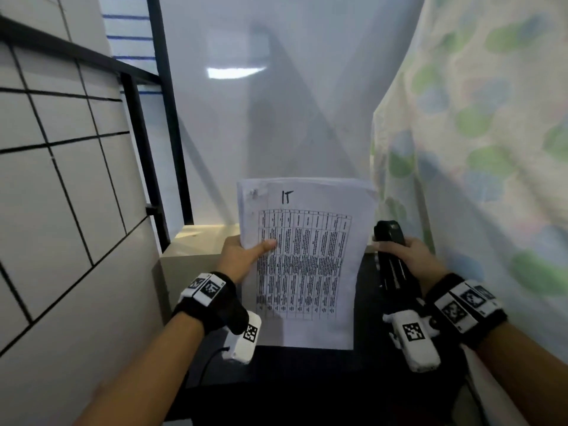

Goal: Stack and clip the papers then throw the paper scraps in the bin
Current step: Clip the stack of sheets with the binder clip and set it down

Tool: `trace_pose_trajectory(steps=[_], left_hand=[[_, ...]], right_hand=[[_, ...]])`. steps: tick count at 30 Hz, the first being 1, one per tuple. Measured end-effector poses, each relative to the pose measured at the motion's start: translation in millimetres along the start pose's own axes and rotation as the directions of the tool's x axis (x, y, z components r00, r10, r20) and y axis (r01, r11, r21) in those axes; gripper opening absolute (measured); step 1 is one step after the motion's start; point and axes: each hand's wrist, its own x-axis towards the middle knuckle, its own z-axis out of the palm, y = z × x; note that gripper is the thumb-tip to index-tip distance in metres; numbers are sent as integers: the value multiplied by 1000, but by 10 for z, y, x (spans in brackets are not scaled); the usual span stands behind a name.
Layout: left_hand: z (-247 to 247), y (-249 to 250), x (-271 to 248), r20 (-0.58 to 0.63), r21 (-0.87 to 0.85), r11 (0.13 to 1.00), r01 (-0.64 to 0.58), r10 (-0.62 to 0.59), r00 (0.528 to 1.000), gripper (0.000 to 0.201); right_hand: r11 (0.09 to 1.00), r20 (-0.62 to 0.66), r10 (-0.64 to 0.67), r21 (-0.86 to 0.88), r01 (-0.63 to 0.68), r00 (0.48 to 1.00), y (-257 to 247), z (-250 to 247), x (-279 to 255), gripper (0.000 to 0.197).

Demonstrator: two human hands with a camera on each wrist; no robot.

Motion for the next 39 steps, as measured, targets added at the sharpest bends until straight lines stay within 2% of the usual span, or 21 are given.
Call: trace_pose_trajectory(steps=[2, 3, 4, 6, 7, 11, 14, 20, 23, 25, 27, 29, 32, 34, 39], left_hand=[[-2, 5, -11, 1, -12, 1000, 8, -8, 1000, 14], [-7, 1, -9, -2, -18, 1000, 15, -15, 1000, 15], [-17, -10, -3, -3, -16, 1000, 20, -20, 1000, 15], [-40, -16, 7, 2, -6, 1000, 17, -17, 1000, 12], [-49, -17, 17, 2, -7, 1000, 12, -12, 1000, 12], [-75, -17, 40, -6, -23, 1000, -5, 5, 1000, 14], [-80, -50, 60, -27, -18, 1000, -4, 4, 1000, 12], [-125, -78, 105, -125, 1, 1000, -1, 1, 992, 18], [-131, -46, 92, -114, 3, 1000, -25, 25, 993, 18], [-123, -15, 60, -66, -11, 999, -39, 38, 997, 15], [-117, 8, 32, -8, -8, 999, -46, 46, 999, 11], [-127, 33, 6, 30, -15, 998, -56, 57, 998, 8], [-162, 106, 5, -4, -61, 994, -94, 94, 996, 10], [-179, 160, -11, -15, -102, 988, -117, 117, 993, 11], [-202, 82, -137, 25, -157, 982, -107, 112, 993, 18]], right_hand=[[993, -51, -71, 91, 75, 996, -55, 164, -44, 3], [987, -97, -103, 117, 114, 990, -58, 236, -33, 6], [979, -123, -139, 134, 155, 983, -72, 311, -55, 12], [961, -137, -193, 175, 216, 971, -78, 397, -83, 45], [948, -126, -220, 206, 242, 967, -71, 422, -82, 56], [931, -67, -290, 212, 298, 955, -44, 475, -96, 57], [931, 3, -312, 200, 305, 950, -82, 539, -159, 45], [964, 13, -242, 117, 239, 970, 164, 541, -104, 71], [985, 30, -158, 78, 156, 987, 254, 600, -64, 77], [989, 62, -131, 74, 126, 989, 244, 641, -17, 71], [987, 70, -146, 75, 140, 987, 162, 674, 12, 43], [977, 84, -185, 120, 175, 979, 56, 692, 27, 30], [952, 88, -260, 192, 240, 962, -87, 704, -9, 25], [940, 63, -305, 177, 291, 950, -105, 704, -23, 25], [957, 22, -275, 103, 272, 961, 131, 710, 1, 28]])
